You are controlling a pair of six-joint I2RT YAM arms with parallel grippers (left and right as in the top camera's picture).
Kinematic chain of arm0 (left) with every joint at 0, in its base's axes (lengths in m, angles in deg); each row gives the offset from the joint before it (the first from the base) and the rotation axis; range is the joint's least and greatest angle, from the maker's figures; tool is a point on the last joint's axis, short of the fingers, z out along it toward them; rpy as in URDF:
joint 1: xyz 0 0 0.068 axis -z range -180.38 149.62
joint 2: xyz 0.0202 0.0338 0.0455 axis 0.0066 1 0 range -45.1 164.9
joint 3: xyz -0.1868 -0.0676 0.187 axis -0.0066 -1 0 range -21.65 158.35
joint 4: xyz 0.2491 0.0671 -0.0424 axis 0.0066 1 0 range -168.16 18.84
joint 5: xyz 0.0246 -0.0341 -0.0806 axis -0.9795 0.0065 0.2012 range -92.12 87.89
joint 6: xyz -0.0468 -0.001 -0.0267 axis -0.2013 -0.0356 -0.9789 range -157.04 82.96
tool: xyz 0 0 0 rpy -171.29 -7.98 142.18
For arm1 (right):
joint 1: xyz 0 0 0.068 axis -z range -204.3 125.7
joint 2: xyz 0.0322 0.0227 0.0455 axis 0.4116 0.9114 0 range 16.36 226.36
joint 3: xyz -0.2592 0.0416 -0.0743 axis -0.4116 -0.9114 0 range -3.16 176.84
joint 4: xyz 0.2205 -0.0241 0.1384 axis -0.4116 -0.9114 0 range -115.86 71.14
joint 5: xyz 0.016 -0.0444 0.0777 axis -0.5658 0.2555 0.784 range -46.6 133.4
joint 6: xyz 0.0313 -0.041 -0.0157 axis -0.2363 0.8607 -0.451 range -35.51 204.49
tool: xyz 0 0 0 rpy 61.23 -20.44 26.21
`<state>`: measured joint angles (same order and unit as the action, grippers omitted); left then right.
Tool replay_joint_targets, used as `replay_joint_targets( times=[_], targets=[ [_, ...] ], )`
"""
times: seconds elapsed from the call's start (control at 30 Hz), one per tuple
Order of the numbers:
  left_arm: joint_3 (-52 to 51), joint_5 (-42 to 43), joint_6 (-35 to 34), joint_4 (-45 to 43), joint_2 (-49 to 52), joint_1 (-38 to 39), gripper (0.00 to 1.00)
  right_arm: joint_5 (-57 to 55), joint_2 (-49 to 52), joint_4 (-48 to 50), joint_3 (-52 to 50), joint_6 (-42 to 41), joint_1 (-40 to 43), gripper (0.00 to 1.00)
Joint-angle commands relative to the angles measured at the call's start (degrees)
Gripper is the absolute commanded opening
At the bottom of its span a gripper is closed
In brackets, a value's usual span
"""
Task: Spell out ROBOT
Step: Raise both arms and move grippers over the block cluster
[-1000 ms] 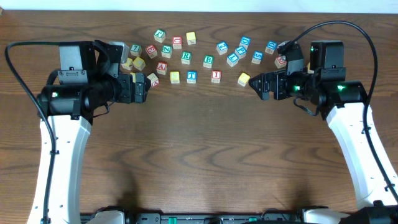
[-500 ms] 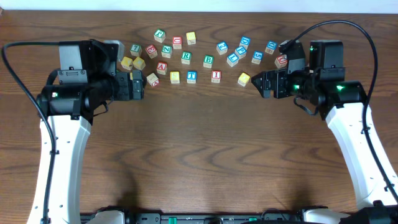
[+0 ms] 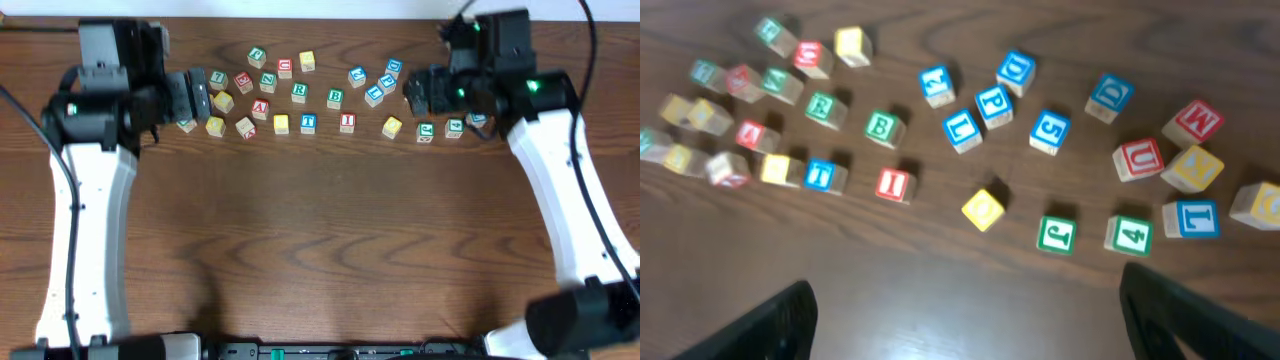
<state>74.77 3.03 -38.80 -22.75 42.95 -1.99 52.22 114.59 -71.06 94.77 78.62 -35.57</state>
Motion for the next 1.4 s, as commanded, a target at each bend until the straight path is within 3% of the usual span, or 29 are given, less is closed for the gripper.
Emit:
replay_joint_targets(
  times=[0.0, 1.37],
  targets=[
    [4.87, -1.81, -1.03, 1.62, 3.13, 0.02, 0.97, -2.54, 4.15, -1.40, 4.79, -2.10, -1.07, 0.90],
    [2.99, -1.75, -1.57, 3.48, 7.48, 0.11, 0.96, -8.90, 8.24, -3.76, 3.98, -15.56, -2.75, 0.78]
  ],
)
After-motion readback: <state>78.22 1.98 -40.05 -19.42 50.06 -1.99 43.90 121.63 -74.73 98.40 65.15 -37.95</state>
